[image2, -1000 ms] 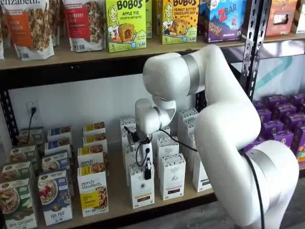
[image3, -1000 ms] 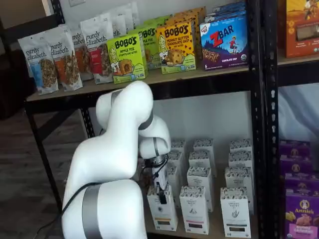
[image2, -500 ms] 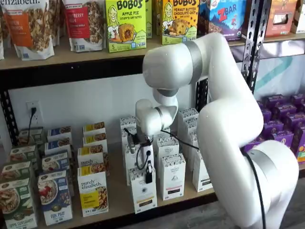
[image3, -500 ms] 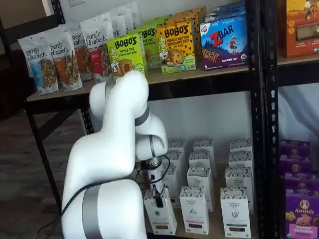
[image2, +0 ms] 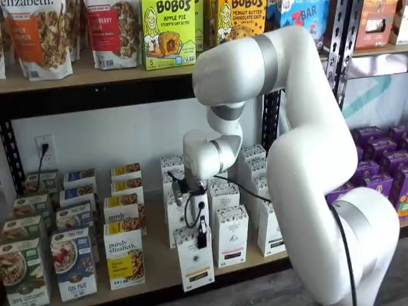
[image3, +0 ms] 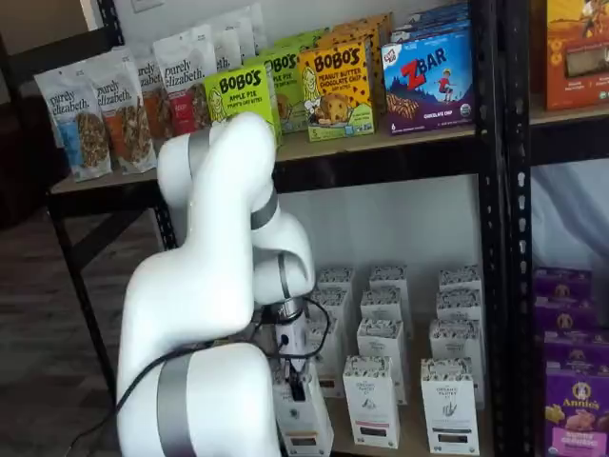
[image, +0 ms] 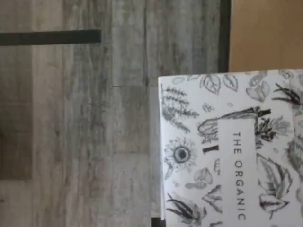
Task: Pick up the white box with a yellow strip in the middle, on the bottom shelf, the fourth box from the left
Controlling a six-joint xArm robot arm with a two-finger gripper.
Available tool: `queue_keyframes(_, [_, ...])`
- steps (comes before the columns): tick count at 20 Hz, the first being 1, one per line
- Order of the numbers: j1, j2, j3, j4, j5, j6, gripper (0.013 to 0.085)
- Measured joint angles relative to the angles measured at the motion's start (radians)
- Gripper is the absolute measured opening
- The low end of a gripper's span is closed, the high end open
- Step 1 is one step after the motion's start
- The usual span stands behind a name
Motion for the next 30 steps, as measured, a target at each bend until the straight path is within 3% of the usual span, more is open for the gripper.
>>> queue_keyframes(7, [0.006,-0.11,0.131,0.013,-0.001,-0.005,0.053])
queue_keyframes(15, [0.019,-0.26,0.282,0.094,0.018,-0.065,0.053])
queue_keyframes(23, [0.03,-0.41,0.397,0.134,0.062,-0.089,0.053])
queue_keyframes(30, [0.05,-0.495,0.448,0.116,0.088,-0.05,0.053])
